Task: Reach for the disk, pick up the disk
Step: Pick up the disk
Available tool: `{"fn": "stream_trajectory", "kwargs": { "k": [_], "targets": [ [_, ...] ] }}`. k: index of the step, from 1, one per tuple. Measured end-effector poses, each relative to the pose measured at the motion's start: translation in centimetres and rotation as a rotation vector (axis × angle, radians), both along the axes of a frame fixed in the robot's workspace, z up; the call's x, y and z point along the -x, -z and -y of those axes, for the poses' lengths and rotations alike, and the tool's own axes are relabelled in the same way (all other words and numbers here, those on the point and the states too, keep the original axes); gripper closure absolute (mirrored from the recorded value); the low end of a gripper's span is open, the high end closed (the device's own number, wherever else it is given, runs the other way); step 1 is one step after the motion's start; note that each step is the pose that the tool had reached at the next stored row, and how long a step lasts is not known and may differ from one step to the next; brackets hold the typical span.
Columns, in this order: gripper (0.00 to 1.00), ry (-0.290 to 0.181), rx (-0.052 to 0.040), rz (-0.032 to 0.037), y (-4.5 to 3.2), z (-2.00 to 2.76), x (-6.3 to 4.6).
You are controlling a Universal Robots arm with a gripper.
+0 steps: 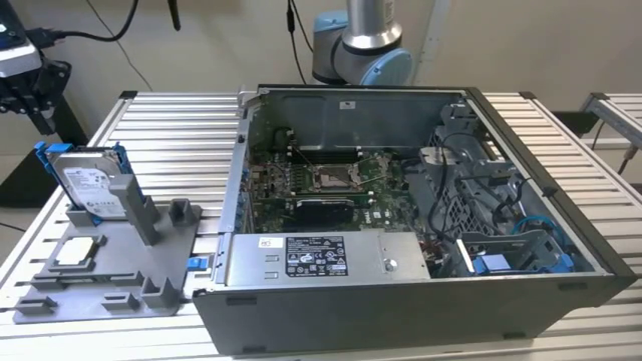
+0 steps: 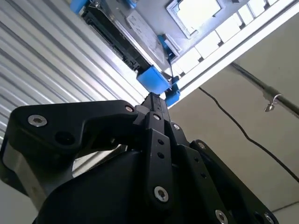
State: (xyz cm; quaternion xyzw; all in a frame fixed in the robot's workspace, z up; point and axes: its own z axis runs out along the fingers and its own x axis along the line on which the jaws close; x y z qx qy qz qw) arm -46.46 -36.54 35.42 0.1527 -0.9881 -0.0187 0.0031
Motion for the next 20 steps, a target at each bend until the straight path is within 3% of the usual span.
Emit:
{"fn": "stream_trajectory", "kwargs": {
  "k": [10,20],
  "targets": [
    [1.0,-0.181,0.0,0.0013,0.0,0.0,0.0],
    [1.0,-0.357,0.0011,0.0118,0.0,0.0,-0.01]
  ]
}}
